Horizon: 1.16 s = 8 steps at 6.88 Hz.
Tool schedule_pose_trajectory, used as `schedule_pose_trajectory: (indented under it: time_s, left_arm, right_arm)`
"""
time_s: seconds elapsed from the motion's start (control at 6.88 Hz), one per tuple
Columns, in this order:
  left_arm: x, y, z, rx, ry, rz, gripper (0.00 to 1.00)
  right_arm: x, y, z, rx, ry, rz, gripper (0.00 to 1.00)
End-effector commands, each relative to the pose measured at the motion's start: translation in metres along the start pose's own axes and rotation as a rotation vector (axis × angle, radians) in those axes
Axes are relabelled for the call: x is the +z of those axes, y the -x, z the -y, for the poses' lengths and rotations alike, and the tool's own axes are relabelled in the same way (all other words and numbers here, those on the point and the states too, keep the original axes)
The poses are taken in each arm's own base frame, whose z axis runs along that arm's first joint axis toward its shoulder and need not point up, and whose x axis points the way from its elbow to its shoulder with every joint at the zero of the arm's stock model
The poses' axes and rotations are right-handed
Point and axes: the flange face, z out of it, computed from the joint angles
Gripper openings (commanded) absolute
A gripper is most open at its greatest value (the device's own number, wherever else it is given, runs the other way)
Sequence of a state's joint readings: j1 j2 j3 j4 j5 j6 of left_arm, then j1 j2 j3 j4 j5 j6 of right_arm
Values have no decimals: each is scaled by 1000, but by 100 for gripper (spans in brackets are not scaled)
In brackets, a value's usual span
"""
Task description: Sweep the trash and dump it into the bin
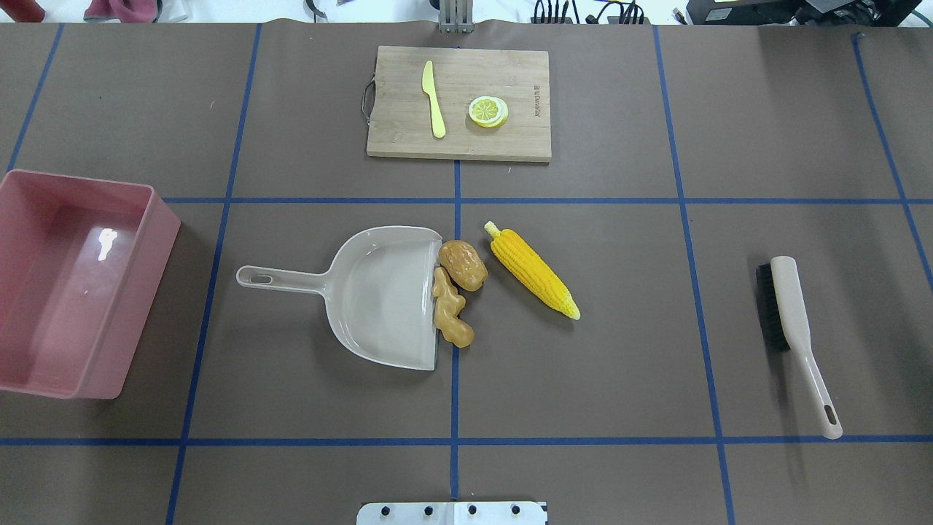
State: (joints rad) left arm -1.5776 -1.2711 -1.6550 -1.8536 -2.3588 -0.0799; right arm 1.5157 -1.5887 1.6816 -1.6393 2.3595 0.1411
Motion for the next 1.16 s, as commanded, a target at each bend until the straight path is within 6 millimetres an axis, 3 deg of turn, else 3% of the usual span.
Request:
schedule_pose_trajectory:
  time_s: [0.0, 0.44, 0.73, 0.87, 1.02]
  left_arm:
    - [-2, -3, -1, 4, -3, -2, 99]
    - [-17, -21, 9, 42, -34, -4, 99]
    - [-35, -55, 16, 104, -59, -30, 99]
    - [-53, -77, 19, 65, -13, -42, 99]
    - [-56, -83, 30, 44, 17, -36, 99]
  right_arm:
    - [0, 1, 0, -2, 0, 3, 100]
    - [1, 0, 0, -2, 0, 3, 100]
    - [1, -1, -3, -2, 1, 6, 100]
    - [1, -1, -1, -4, -1, 6, 100]
    - [1, 0, 0, -5, -3, 3, 100]
